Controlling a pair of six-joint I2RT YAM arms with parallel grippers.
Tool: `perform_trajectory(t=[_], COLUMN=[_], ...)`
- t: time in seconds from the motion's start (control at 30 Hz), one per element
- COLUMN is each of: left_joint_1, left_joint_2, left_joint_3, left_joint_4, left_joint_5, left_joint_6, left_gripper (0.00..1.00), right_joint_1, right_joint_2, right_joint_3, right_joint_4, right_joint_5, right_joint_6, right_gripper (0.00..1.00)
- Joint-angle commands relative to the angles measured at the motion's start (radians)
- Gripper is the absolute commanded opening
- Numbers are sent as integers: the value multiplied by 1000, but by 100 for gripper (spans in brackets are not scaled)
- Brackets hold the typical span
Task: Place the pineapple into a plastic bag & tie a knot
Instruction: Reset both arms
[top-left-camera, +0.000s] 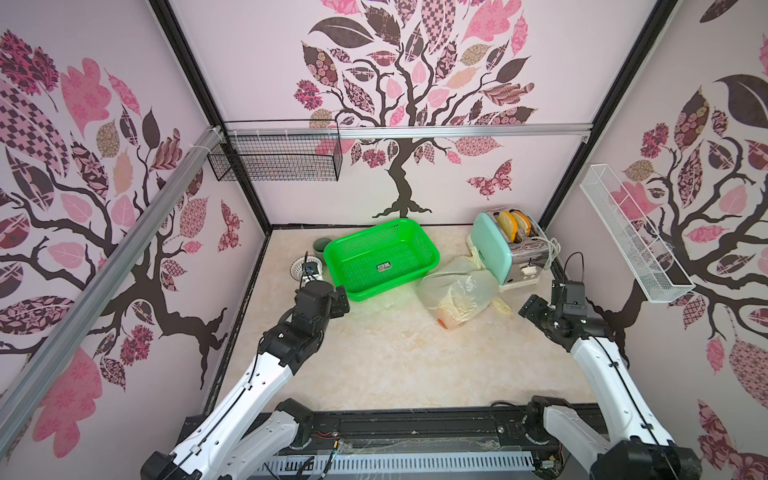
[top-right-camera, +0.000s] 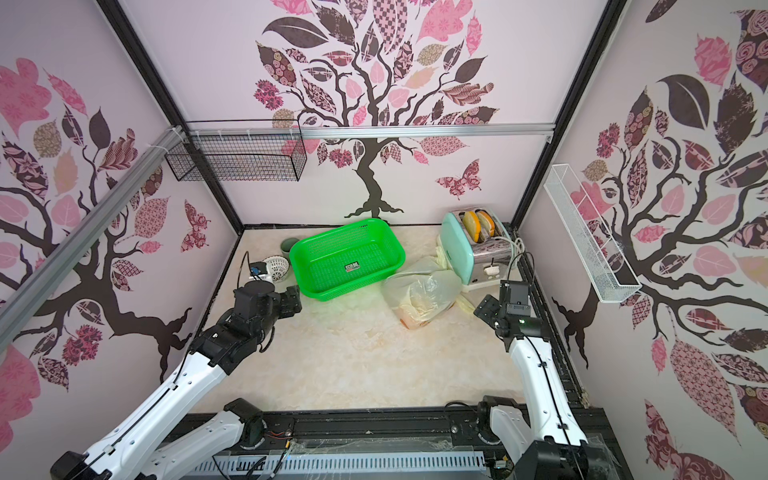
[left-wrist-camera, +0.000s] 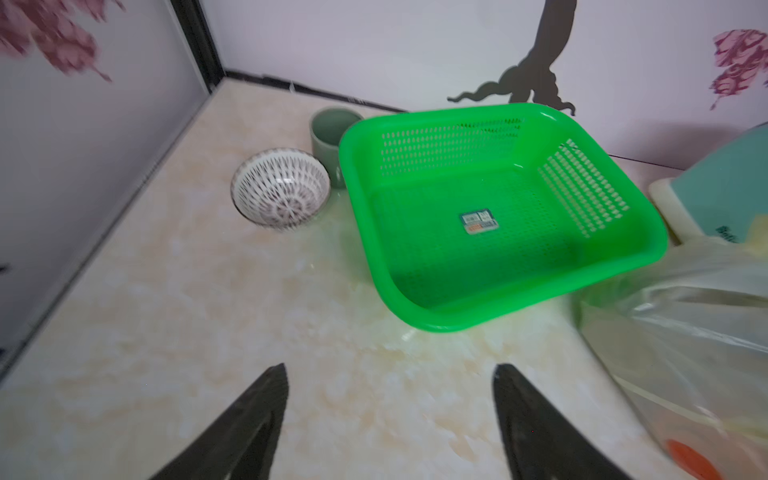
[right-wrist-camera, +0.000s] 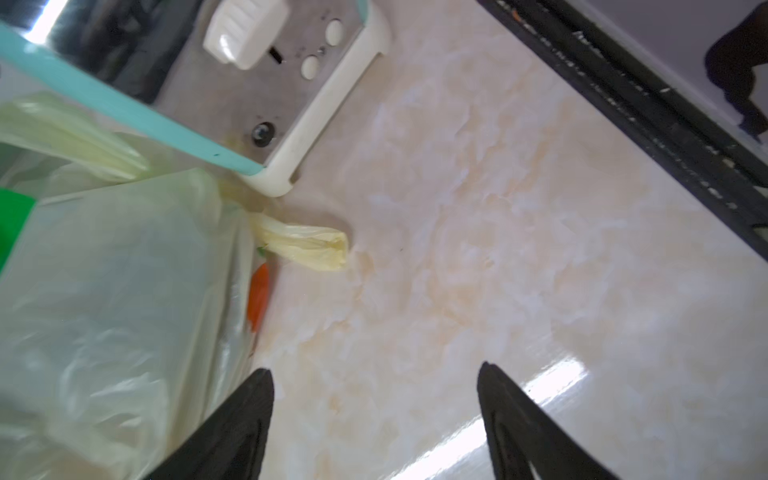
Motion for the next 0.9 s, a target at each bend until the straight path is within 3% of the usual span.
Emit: perform_trajectory(t=[0.0, 0.07, 0.13, 0.2, 0.27, 0.33, 0.4, 0.47, 0.53, 0.57, 0.6, 0.63, 0.7, 0.77, 0.87], left_joint_1=[131, 258, 340, 386, 401, 410, 415, 419, 420, 426, 463, 480, 445, 423, 402], left_joint_2=[1, 30, 72, 115, 170, 230, 318, 443, 608, 702, 708, 654, 692, 667, 686], left_joint_3=[-153, -256, -335, -416, -493, -514, -498, -458, -400, -391, -383, -374, -399, -374, -385], left_joint_4=[256, 408, 548, 720, 912, 1021, 1112, 1212, 1278, 1385, 1381, 1267, 1394, 1272, 1349], left_joint_5=[-91, 5, 54, 115, 140, 183, 280, 372, 424, 422, 416, 385, 240, 229, 190], left_joint_6=[213, 263, 277, 304, 321, 317, 327, 352, 397, 389, 338, 302, 296, 316, 330], left_gripper=[98, 98, 98, 98, 98, 98, 98, 98, 98, 98, 98, 98, 98, 98, 98], right_joint_1=[-7, -7, -7, -4, 5, 23, 106, 120, 97, 95, 95, 95, 95, 95, 95], right_joint_2=[-74, -21, 112, 232, 369, 505, 623, 648, 614, 621, 626, 621, 623, 619, 620], right_joint_3=[-159, -320, -382, -330, -346, -261, -272, -280, -256, -263, -267, -261, -259, -255, -255], right_joint_4=[454, 801, 1003, 1066, 1362, 1350, 1483, 1541, 1434, 1458, 1476, 1453, 1456, 1438, 1441], right_joint_5=[150, 109, 39, -59, -159, -244, -222, -149, -153, -154, -154, -153, -153, -151, -152], right_joint_6=[-171, -314, -346, -352, -338, -369, -460, -444, -421, -419, -418, -418, -418, -418, -419], right_gripper=[81, 82, 83, 85, 85, 83, 86, 88, 94, 96, 98, 99, 99, 99, 100])
